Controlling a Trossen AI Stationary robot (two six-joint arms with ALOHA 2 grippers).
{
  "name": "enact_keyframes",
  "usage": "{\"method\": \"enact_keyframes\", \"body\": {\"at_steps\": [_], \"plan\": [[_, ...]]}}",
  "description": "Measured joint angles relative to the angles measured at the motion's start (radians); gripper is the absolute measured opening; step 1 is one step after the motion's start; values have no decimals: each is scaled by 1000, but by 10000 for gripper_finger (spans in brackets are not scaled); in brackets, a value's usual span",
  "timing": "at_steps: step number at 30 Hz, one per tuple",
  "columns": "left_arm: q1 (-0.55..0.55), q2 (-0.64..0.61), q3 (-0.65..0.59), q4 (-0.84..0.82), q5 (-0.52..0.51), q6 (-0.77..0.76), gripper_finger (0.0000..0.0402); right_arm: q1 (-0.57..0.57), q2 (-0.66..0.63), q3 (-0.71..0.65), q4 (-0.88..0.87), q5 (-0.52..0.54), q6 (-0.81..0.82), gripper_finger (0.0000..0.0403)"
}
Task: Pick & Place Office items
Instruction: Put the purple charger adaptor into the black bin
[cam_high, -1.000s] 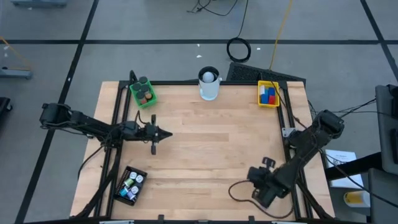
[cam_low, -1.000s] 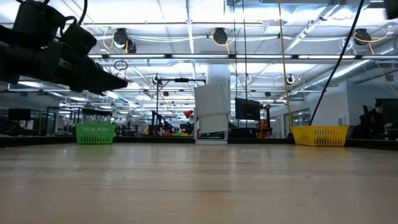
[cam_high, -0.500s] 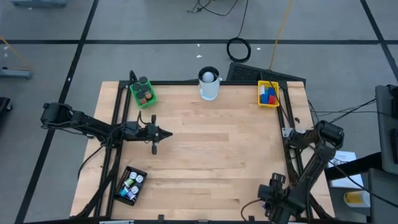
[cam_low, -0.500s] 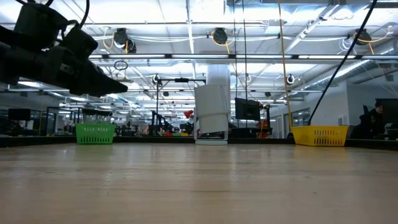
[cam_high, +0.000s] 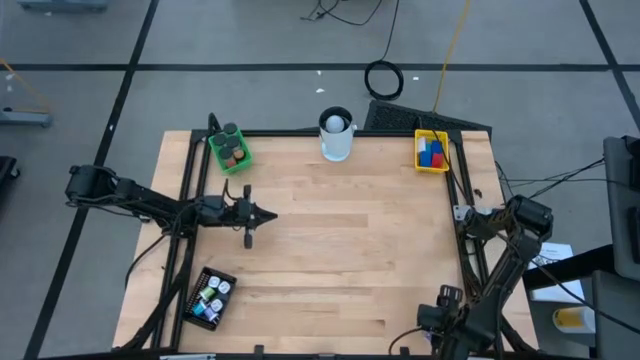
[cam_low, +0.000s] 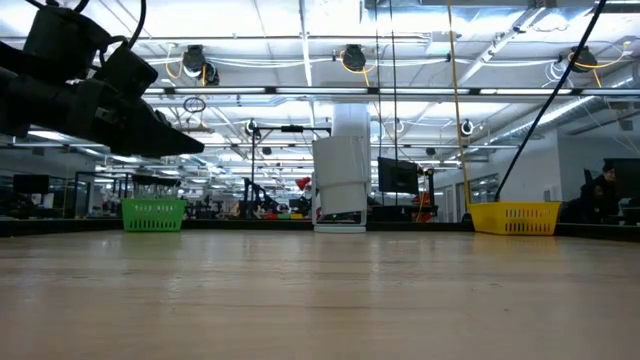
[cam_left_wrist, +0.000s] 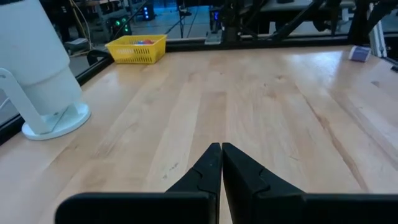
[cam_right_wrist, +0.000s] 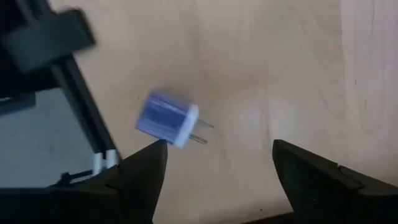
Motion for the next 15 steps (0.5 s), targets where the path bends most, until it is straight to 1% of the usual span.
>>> {"method": "enact_keyframes", "body": {"at_steps": [2,5,8,11,15], "plan": [[0,0,0,-11,-1,1,21,0,-1,17,4,13,0,284],[0,0,0,-15,-1,7,21,0,0,26,55,64,-3,284],[1,0,0,-16,-2,10,21,0,8,27,110,108,-62,284],[1,0,0,-19,-2,23,21,7,41,27,112,102,-133,283],[1,0,0,-37,-3,25,21,23,86,26,133,56,-228,283]]}}
